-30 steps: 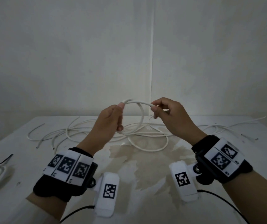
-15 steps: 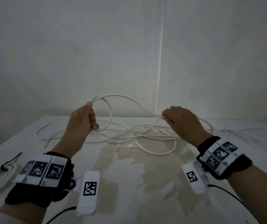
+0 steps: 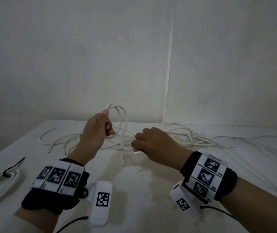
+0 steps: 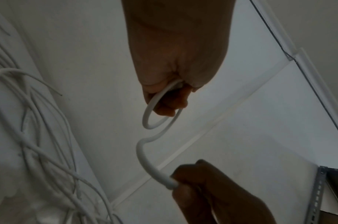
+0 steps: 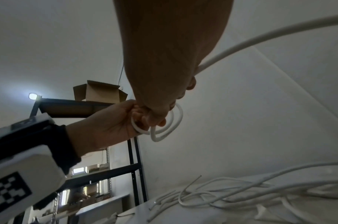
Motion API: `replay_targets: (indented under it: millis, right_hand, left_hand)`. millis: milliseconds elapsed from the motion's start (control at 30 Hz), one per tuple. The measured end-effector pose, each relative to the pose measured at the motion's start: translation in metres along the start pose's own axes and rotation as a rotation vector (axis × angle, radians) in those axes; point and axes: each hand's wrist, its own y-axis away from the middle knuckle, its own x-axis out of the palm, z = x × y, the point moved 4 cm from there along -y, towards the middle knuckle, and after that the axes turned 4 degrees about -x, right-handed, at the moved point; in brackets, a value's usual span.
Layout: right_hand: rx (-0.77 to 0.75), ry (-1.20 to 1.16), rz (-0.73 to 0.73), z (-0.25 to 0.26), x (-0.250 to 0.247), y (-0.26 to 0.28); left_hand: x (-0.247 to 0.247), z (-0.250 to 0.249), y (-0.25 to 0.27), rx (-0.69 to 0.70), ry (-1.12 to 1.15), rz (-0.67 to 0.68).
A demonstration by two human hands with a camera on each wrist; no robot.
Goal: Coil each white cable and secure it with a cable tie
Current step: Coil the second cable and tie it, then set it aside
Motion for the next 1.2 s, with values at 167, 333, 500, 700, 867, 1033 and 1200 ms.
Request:
replay_targets:
  millis: [167,333,500,700,867,1033,1200]
  right_hand:
    - [-0.007,-0.085,-0.033,0.01,-0.007,-0.01]
    - [0.037,-0.157,-0.149,0.006,-0.023,-0.014]
    - [0.339,-0.389,-0.228,-0.017,-0.037,-0.007]
    - [0.537,-0.571,-0.207,-0.046,-0.046,0.006]
    - [0.682,-0.788,-0.012,-0.048,-0.032,0.01]
    - [0.761,-0.911,0.063,-0.047,-0.036,0.011]
    - [0.747,-0.776,0.118,-0.048,-0.038,0.01]
  left_hand:
    - [0.019,-0.004,0.01,0.011,-0.003,0.056]
    - [0.036,-0.004,0.025,0.06,-0.165,0.161]
    - [0.054,-0.005,0.039,0.04,-0.254,0.332]
    - [0.062,-0.006,0.041,-0.13,-0.091,0.455]
    - [0.065,-0.009,0.04,-0.218,0.069,0.491]
    - [0.064,-0.01,0.039,-0.191,0.025,0.54]
    - [0.064,-0.012,0.047,-0.089,-0.164,0.514]
